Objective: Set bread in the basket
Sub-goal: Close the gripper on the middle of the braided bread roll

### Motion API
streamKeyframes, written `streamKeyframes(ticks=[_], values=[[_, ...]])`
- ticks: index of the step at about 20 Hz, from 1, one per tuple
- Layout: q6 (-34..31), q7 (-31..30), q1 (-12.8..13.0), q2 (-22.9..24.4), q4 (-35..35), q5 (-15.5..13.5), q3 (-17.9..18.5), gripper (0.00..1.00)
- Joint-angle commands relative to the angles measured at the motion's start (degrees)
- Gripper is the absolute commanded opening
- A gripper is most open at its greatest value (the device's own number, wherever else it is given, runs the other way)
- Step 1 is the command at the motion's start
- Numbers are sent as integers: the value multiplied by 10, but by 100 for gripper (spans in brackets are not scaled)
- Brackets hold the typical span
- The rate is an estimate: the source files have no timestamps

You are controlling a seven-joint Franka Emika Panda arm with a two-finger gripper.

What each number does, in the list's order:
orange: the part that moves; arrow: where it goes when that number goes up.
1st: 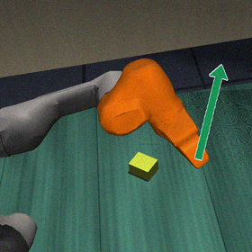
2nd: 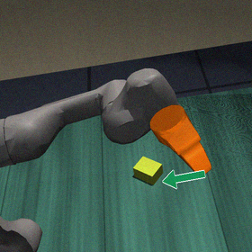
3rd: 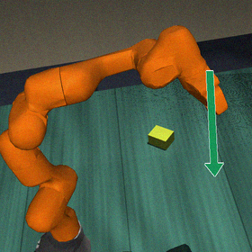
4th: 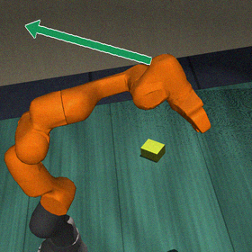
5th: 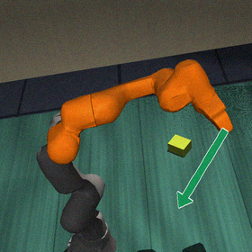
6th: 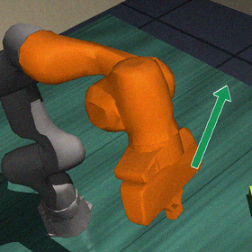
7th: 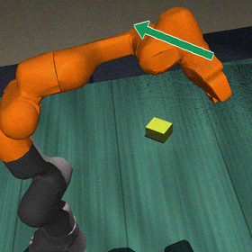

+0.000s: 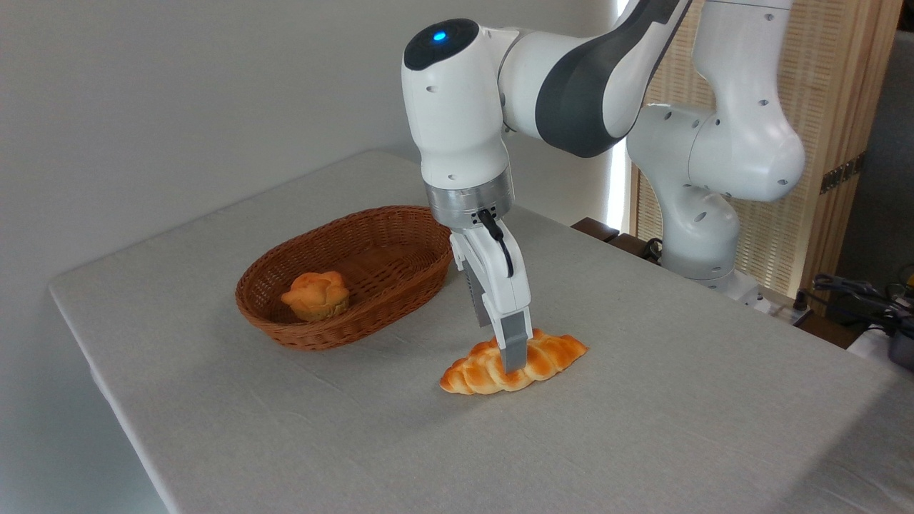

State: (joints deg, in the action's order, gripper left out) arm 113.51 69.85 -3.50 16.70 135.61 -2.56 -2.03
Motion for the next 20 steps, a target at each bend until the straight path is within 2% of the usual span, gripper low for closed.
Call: streamKeyframes(ticks=[1,10,17,19,20], values=[[10,15,-1,9,15,-3,4,100],[51,15,-1,2,41,-2,4,100],[56,15,-1,-1,41,-2,4,100],[56,15,-1,-2,41,-2,4,98],[56,15,-1,-2,41,-3,4,93]])
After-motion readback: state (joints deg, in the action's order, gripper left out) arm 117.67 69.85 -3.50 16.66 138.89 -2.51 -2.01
